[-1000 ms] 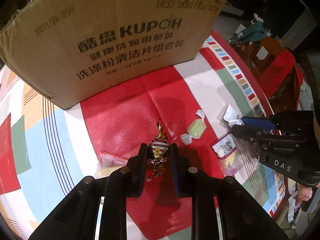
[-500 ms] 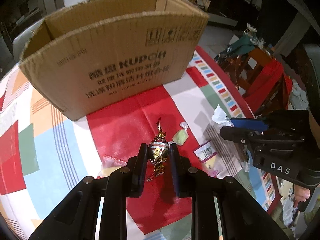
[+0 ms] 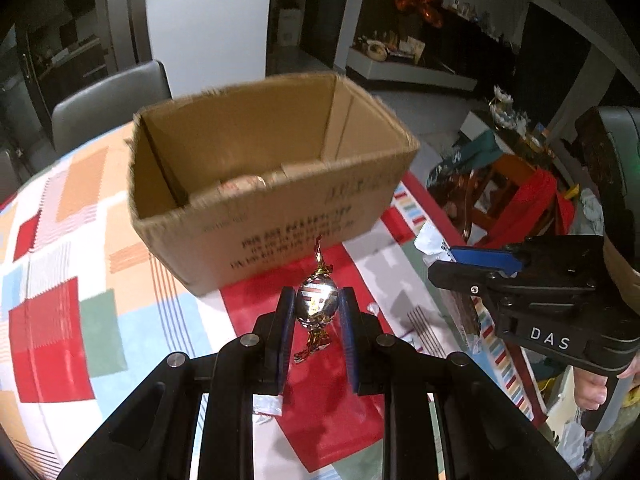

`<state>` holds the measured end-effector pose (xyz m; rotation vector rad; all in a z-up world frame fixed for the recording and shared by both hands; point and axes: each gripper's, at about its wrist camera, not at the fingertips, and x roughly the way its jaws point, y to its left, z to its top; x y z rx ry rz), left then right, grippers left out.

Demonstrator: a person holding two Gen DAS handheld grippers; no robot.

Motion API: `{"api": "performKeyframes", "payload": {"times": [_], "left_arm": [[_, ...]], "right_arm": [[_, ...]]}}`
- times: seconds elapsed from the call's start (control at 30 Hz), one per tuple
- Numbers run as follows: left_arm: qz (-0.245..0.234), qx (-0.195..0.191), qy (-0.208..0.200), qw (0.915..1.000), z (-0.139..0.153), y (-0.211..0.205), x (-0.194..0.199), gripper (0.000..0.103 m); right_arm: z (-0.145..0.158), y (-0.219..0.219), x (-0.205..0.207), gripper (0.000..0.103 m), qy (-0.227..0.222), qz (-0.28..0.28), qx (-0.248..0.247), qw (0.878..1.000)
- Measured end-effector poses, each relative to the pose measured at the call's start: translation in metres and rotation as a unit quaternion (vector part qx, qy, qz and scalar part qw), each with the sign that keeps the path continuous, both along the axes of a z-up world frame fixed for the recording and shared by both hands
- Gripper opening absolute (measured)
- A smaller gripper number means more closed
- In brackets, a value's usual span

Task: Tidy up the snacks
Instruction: 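Carry both snacks into the cardboard box and open both tools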

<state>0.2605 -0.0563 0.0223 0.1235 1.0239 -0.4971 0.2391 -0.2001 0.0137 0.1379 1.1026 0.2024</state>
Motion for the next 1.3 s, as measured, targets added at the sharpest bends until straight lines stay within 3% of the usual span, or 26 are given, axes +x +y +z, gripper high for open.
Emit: {"api": "performKeyframes", "payload": {"times": [0.57,1.07,1.27,1.3], "left_arm": [[0.029,0.007,-0.037,0.9989,0.049,0.012,0.044,0.023],[0.052,0.012,-0.047,0.9974,0.061,0.013,0.099,0.023],[0.057,0.023,-0.049,0.9969,0.052,0.010,0.109,0.023],[0.062,0.024,-0.050,0.9965,0.051,0.010,0.111,0.032]], "right_arm": [[0.066,0.016,0.046,0.021,-0.067,0.009,0.006,0.998],[0.092,0.021,0.106,0.021,-0.123,0.005,-0.001,0.992],[0.080,0.021,0.126,0.021,-0.109,-0.001,0.001,0.994],[0.078,0.021,0.128,0.022,-0.108,-0.001,0.000,0.994]]}}
